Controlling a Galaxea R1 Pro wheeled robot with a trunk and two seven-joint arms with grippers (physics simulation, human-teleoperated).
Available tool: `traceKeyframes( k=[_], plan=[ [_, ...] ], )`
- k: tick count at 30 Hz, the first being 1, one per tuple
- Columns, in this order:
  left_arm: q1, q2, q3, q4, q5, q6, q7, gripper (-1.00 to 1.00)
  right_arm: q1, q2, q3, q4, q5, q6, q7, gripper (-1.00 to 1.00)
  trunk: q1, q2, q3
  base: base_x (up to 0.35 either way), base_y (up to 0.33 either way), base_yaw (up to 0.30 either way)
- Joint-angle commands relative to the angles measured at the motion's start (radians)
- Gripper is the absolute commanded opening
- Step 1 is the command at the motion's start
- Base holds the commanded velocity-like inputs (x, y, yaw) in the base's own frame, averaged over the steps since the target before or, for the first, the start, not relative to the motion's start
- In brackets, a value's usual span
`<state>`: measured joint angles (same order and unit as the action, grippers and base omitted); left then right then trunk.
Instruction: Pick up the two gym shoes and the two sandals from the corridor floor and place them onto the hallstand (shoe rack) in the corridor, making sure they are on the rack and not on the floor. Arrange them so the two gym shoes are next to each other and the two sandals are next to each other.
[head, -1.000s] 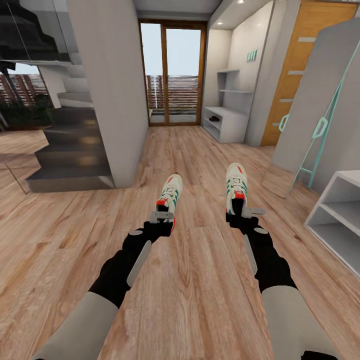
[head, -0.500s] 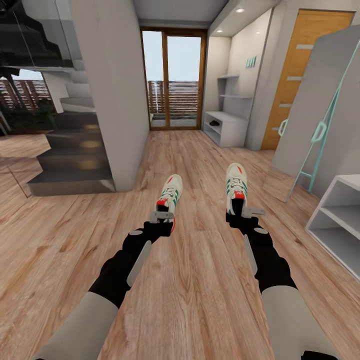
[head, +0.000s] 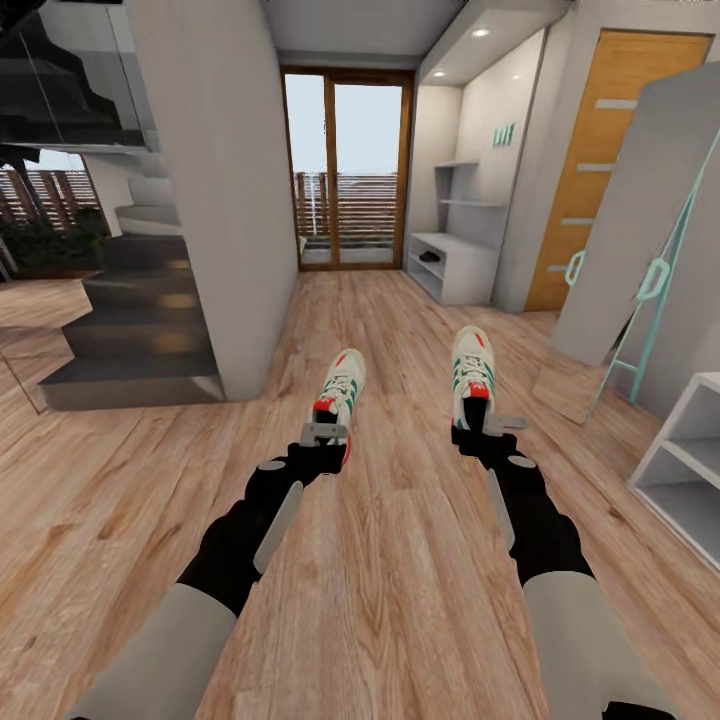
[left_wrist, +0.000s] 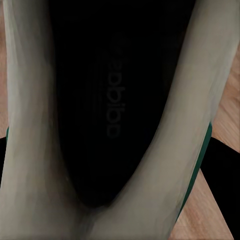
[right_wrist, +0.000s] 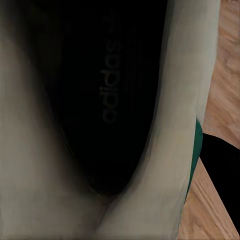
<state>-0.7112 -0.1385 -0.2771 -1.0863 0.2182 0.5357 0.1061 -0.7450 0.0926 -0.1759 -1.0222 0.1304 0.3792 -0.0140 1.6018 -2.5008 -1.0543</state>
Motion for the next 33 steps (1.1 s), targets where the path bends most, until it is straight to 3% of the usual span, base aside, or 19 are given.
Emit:
traceKeyframes(
  k=[1, 10, 15, 19, 33],
  plan=[
    [-0.001, 0.0, -0.002, -0.001, 0.01, 0.004, 0.009, -1.0, -0.001, 0.001, -0.002, -0.001, 0.01, 0.006, 0.002, -1.0, 0.0, 0.0, 0.001, 0.342, 0.0, 0.0],
    [0.0, 0.0, -0.002, 0.017, 0.013, 0.003, 0.009, -1.0, -0.001, 0.001, -0.002, -0.001, 0.011, 0.006, 0.002, -1.0, 0.0, 0.0, 0.015, 0.343, 0.0, 0.0],
    [-0.001, 0.0, -0.001, 0.025, 0.055, 0.002, 0.009, -1.0, -0.001, 0.001, -0.002, -0.001, 0.011, 0.006, 0.002, -1.0, 0.0, 0.0, 0.024, 0.343, 0.0, 0.0],
    [-0.001, 0.0, -0.001, 0.026, 0.068, 0.001, 0.009, -1.0, -0.001, 0.001, -0.001, -0.001, 0.011, 0.006, 0.002, -1.0, 0.0, 0.0, 0.03, 0.343, 0.0, 0.0],
    [-0.001, 0.0, -0.001, 0.028, 0.073, 0.001, 0.009, -1.0, -0.001, 0.001, -0.001, -0.001, 0.011, 0.006, 0.002, -1.0, 0.0, 0.0, 0.053, 0.343, 0.0, 0.0]
  ],
)
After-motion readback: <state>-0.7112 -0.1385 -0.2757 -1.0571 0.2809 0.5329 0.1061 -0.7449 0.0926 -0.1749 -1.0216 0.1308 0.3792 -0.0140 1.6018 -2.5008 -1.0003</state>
